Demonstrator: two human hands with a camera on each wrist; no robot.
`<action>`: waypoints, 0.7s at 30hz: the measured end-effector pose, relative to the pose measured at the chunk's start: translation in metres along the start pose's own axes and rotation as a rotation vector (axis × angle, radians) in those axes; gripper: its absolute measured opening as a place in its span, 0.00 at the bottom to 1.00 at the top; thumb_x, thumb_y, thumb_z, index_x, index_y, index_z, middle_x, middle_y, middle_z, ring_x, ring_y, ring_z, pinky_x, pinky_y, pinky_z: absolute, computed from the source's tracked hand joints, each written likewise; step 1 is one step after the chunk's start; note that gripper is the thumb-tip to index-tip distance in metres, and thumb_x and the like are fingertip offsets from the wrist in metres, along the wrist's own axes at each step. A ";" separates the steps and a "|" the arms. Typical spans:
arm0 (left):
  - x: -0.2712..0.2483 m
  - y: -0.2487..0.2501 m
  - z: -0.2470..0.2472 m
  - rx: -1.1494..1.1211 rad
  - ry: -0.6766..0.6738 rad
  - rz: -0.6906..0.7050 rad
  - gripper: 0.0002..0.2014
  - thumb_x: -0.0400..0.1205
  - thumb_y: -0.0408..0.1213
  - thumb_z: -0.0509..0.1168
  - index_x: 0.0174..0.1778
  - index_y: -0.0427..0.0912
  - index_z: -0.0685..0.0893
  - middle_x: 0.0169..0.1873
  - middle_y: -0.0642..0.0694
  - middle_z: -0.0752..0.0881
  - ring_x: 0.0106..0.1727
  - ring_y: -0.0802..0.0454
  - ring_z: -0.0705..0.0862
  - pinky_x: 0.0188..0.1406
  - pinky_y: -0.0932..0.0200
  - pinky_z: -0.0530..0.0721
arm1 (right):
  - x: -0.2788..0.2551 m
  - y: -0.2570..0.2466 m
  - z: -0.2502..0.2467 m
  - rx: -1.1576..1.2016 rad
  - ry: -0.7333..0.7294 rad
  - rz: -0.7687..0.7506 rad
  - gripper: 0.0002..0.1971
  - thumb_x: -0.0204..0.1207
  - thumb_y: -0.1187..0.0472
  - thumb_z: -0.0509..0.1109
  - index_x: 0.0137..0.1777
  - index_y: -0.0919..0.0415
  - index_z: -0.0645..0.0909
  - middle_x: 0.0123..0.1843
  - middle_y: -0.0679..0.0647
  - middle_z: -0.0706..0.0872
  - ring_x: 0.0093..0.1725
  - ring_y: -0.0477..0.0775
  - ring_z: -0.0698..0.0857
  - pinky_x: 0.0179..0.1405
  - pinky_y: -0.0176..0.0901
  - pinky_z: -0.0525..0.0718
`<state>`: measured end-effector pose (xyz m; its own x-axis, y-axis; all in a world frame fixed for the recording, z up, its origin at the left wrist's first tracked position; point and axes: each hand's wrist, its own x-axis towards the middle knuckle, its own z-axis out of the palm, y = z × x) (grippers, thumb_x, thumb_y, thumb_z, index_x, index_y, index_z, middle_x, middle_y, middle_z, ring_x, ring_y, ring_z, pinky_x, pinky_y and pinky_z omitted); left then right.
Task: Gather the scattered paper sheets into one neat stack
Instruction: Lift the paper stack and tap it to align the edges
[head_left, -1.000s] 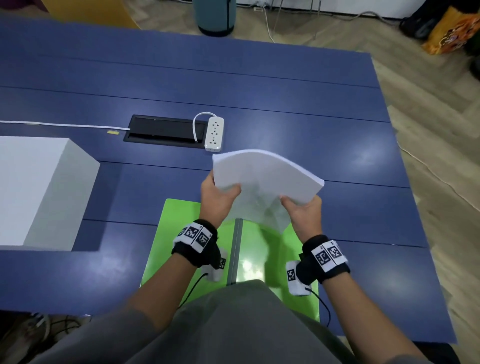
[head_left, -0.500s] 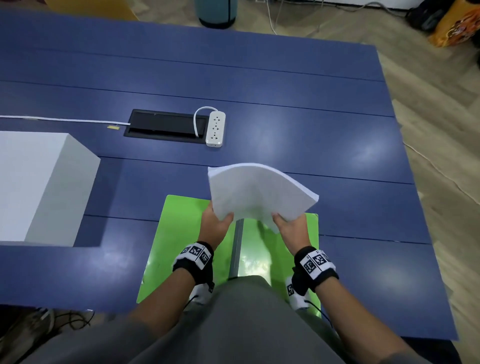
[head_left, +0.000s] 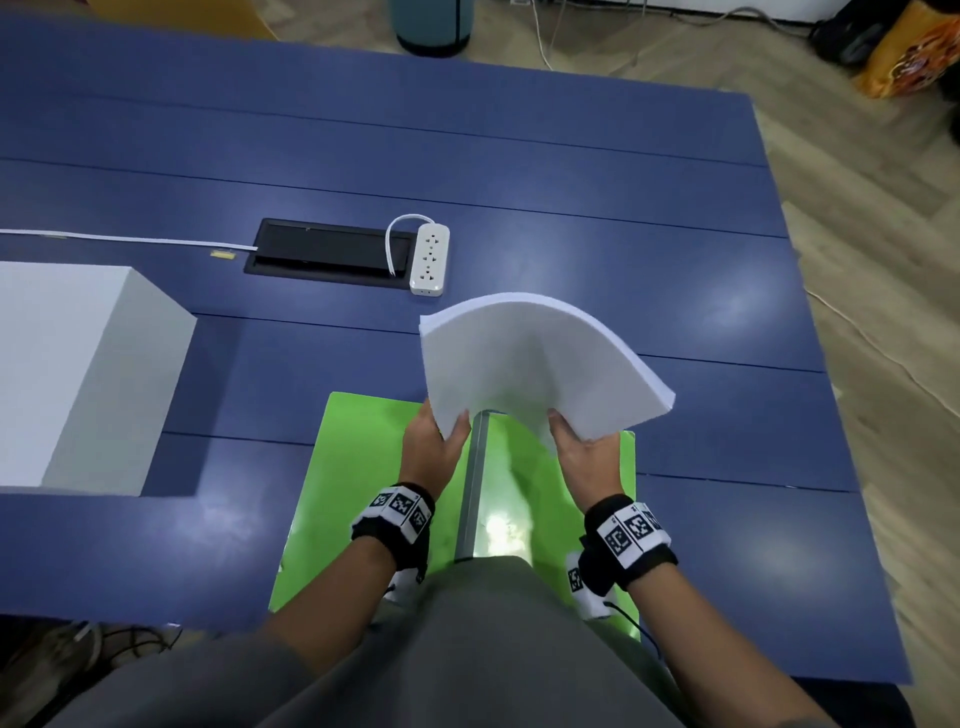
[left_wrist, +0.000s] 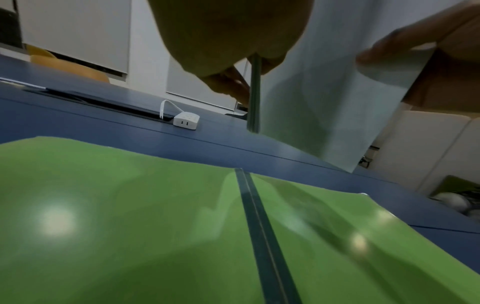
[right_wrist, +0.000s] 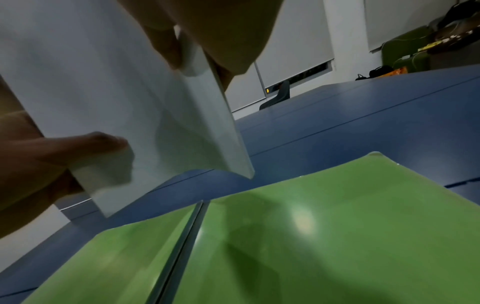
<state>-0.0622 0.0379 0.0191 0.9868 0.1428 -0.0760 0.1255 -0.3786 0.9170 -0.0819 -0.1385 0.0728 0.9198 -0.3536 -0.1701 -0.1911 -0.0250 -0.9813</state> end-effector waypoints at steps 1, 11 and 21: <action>-0.002 -0.002 0.000 -0.004 0.000 -0.010 0.16 0.77 0.40 0.67 0.55 0.32 0.84 0.46 0.39 0.89 0.47 0.44 0.88 0.49 0.54 0.85 | -0.001 0.001 -0.001 -0.009 -0.011 -0.006 0.12 0.76 0.74 0.69 0.51 0.57 0.79 0.46 0.48 0.86 0.42 0.32 0.85 0.45 0.23 0.79; 0.011 0.042 -0.004 -0.336 0.059 -0.114 0.12 0.73 0.22 0.73 0.44 0.44 0.83 0.38 0.54 0.87 0.34 0.70 0.86 0.37 0.71 0.84 | -0.003 0.000 -0.009 0.034 0.023 -0.002 0.09 0.73 0.75 0.72 0.49 0.64 0.83 0.35 0.36 0.89 0.36 0.30 0.86 0.38 0.24 0.82; 0.007 0.049 -0.008 -0.320 0.061 -0.124 0.20 0.71 0.18 0.70 0.55 0.41 0.79 0.43 0.51 0.86 0.39 0.68 0.85 0.40 0.73 0.83 | 0.005 -0.001 -0.014 -0.104 -0.065 0.082 0.08 0.75 0.70 0.73 0.44 0.56 0.82 0.43 0.50 0.88 0.38 0.36 0.87 0.44 0.34 0.84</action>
<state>-0.0500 0.0275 0.0671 0.9569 0.2275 -0.1803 0.1964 -0.0500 0.9792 -0.0825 -0.1537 0.0741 0.9190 -0.2977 -0.2586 -0.2984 -0.0964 -0.9496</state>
